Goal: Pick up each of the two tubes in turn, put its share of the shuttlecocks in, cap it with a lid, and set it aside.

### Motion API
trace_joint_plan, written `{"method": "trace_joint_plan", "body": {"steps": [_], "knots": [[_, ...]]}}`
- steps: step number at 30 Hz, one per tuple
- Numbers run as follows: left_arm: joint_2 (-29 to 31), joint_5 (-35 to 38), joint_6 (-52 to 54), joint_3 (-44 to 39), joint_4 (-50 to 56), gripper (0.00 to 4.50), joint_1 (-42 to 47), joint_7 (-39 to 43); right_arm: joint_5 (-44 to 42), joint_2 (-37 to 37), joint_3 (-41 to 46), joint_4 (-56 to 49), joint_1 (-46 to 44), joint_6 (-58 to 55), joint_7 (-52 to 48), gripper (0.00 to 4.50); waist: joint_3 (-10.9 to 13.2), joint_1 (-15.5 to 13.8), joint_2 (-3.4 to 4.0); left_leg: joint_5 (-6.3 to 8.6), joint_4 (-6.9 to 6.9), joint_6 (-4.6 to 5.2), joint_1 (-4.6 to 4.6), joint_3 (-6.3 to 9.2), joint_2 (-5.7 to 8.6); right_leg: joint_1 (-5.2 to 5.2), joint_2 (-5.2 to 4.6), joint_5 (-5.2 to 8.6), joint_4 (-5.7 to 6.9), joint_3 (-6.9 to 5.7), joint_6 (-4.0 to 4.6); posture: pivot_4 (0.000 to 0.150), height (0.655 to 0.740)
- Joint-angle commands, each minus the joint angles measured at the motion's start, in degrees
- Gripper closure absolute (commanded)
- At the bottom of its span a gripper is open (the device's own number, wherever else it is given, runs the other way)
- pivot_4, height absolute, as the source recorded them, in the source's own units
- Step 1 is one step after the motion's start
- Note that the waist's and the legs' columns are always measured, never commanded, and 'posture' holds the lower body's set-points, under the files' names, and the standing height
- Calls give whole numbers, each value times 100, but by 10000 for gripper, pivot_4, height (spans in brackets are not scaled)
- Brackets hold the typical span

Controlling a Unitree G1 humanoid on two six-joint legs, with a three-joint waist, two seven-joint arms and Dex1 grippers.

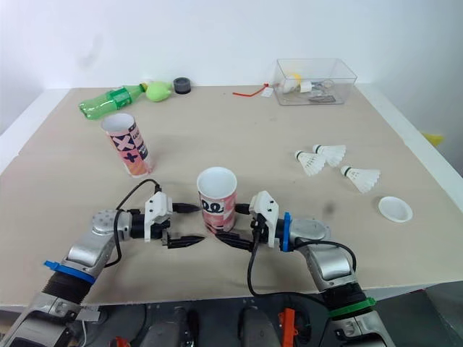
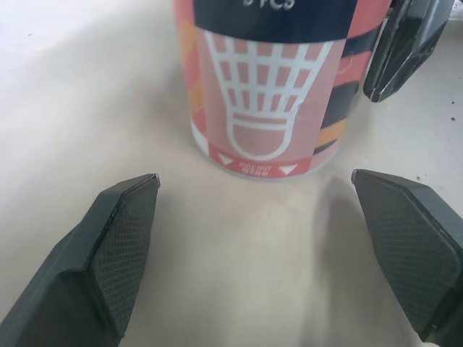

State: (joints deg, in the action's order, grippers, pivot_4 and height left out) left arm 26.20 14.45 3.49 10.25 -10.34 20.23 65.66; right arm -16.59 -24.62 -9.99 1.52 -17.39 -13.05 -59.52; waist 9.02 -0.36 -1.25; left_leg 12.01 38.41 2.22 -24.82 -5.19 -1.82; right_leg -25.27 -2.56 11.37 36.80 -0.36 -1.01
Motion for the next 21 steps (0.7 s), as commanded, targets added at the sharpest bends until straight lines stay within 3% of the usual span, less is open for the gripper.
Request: {"method": "trace_joint_plan", "body": {"steps": [1,9,21], "knots": [[71,327,157,-304,428,1008,-153,-62,4,133,-50,28,-161,163,21,0,0,-1,0,0,0,0,0,0,0,0,0,0,0,0,0,1500,7400],[228,789,594,-659,1184,1008,-591,-170,95,370,-133,467,-391,427,-8,0,3,-1,-6,1,0,-2,-3,0,1,-3,-5,0,0,-2,0,1500,7400],[390,572,494,-576,1296,1008,-821,-251,310,582,-372,979,-653,953,-232,0,4,0,-6,1,0,-4,-2,-1,1,-3,-24,1,0,-4,2,1500,7400]]}}
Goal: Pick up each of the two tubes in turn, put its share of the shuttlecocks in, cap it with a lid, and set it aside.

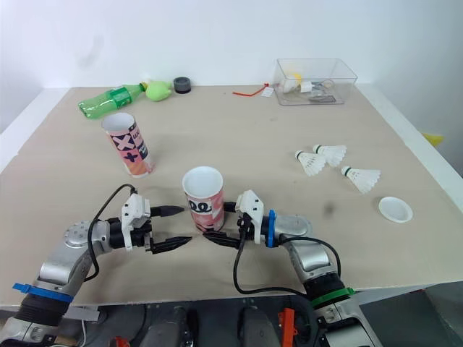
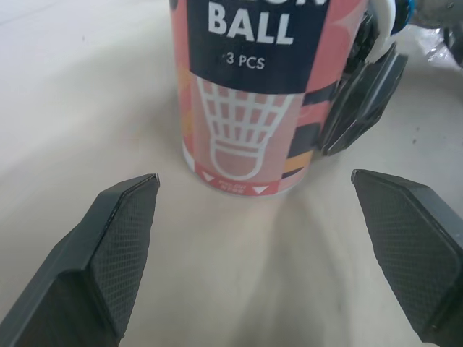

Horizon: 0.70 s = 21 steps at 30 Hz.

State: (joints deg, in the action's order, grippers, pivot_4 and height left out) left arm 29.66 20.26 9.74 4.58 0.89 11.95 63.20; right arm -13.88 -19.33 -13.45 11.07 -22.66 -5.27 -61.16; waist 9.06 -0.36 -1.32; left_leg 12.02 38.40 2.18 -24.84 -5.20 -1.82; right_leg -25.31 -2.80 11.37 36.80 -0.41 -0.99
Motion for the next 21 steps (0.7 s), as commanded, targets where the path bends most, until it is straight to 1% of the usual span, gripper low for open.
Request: {"method": "trace_joint_plan", "body": {"steps": [1,8,9,10,11,12,13,21], "knots": [[42,-18,-136,-4,167,1008,9,-8,51,65,-36,58,-150,210,-78,0,0,0,0,0,0,0,0,0,0,0,-1,0,0,0,0,1500,7400],[22,-59,-197,30,111,1008,17,-41,82,128,-4,244,-259,323,-129,0,0,0,0,2,-2,-3,-1,-1,1,0,-5,1,0,-2,3,1500,7400],[21,-62,-201,33,113,0,11,-44,83,125,1,245,-255,334,-138,5042,0,0,0,2,-2,-3,-1,-1,0,0,-5,1,0,-2,3,1500,7400],[20,-65,-203,34,112,0,8,-46,95,118,5,250,-251,358,-138,6730,0,0,0,2,-2,-3,-1,0,0,0,-5,1,0,-3,3,1500,7400],[19,-69,-203,34,114,0,4,-48,98,110,15,247,-243,357,-126,10676,0,0,0,2,-2,-3,-1,0,1,0,-5,1,0,-3,3,1500,7400],[17,-75,-204,35,112,0,2,-48,84,106,29,241,-234,332,-120,13482,0,0,0,2,-2,-3,-1,0,1,0,-5,1,0,-3,3,1500,7400],[17,-79,-205,33,113,0,-3,-48,73,104,36,232,-226,310,-114,14397,0,0,0,2,-2,-3,-1,0,0,0,-5,1,0,-3,3,1500,7400],[12,-123,-235,42,16,0,54,3,-81,-30,209,-91,-199,164,-79,14608,0,0,0,2,-2,-4,-1,-1,1,-1,-8,1,0,-3,3,1500,7400]]}}
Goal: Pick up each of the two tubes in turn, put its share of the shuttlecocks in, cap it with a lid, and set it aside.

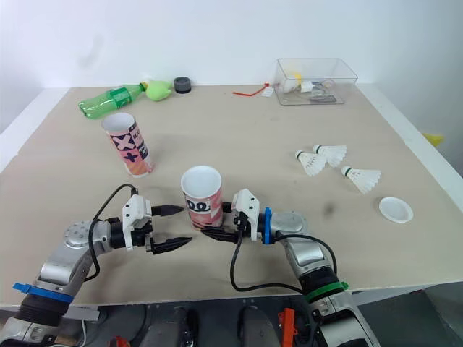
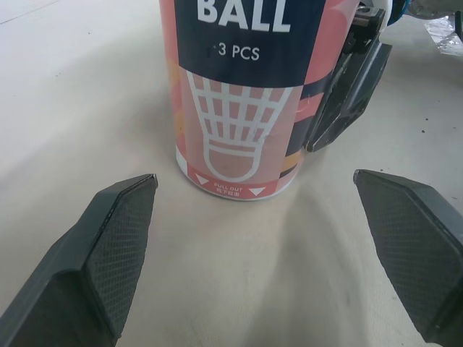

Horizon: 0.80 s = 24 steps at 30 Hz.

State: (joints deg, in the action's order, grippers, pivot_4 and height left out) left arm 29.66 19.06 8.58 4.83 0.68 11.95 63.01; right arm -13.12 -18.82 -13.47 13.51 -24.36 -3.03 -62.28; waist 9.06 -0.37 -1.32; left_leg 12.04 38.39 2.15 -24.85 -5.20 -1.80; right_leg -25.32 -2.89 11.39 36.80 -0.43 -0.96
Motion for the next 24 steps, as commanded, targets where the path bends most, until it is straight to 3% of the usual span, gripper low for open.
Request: {"method": "trace_joint_plan", "body": {"steps": [1,7,13,18,24], "knots": [[1,-8,-128,28,13,0,79,30,-216,-131,293,-425,-31,-135,62,14608,1,0,0,0,0,0,0,0,0,0,0,0,0,0,0,1500,7400],[-60,-39,-239,158,-57,0,182,81,-625,-658,1214,-884,31,-787,567,14608,1,-14,1,1,0,-1,-11,0,7,-5,-11,-3,0,-3,6,1500,7400],[-147,-121,-435,344,-139,0,249,158,-1233,-1120,2801,-1044,167,-1635,1745,14608,2,-13,-1,4,0,-5,-18,-1,19,-5,-26,-11,-2,-9,24,1500,7400],[-297,-97,-410,475,-82,0,356,133,-1251,-1353,4127,-519,91,-1596,3104,14608,3,-13,-2,4,-3,-5,-18,1,19,-5,-17,-6,-3,-8,22,1500,7400],[-380,-114,-376,547,-64,0,428,129,-880,-1597,4723,142,184,-1273,4147,14608,3,9,-1,4,-3,-3,-14,-3,17,-3,12,10,-2,6,-9,1500,7400]]}}
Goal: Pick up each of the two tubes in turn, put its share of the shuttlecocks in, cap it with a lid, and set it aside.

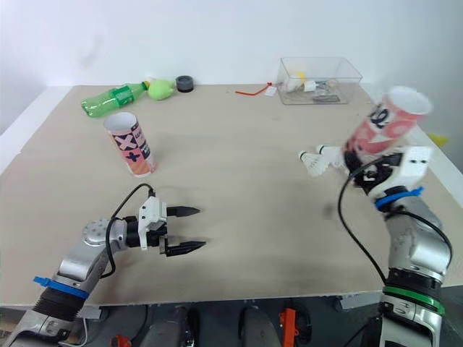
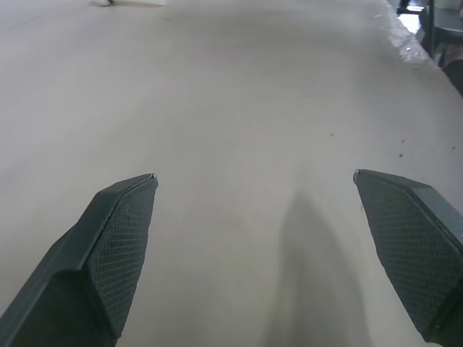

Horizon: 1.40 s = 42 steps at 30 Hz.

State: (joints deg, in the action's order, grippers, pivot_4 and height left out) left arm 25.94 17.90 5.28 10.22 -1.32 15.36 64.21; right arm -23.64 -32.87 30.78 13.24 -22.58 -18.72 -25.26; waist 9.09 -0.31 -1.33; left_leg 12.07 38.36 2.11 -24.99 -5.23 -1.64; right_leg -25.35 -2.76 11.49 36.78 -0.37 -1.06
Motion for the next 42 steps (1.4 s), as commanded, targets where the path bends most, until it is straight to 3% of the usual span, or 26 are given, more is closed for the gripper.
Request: {"method": "trace_joint_plan", "body": {"steps": [1,16,42], "knots": [[-8,4,-42,17,138,0,91,4,269,-248,355,306,55,388,581,14608,0,3,0,0,0,0,2,0,0,0,3,0,0,4,-1,1500,7400],[67,35,137,42,347,0,-2,-51,397,-699,984,1768,210,912,1671,14608,-1,5,4,-2,0,4,7,-3,-2,4,26,1,0,42,-24,1500,7400],[-88,688,847,150,1156,0,437,178,92,-377,1211,1770,892,892,2299,14608,-7,9,15,-3,0,6,26,-5,-1,19,36,1,0,61,-30,1500,7400]]}}
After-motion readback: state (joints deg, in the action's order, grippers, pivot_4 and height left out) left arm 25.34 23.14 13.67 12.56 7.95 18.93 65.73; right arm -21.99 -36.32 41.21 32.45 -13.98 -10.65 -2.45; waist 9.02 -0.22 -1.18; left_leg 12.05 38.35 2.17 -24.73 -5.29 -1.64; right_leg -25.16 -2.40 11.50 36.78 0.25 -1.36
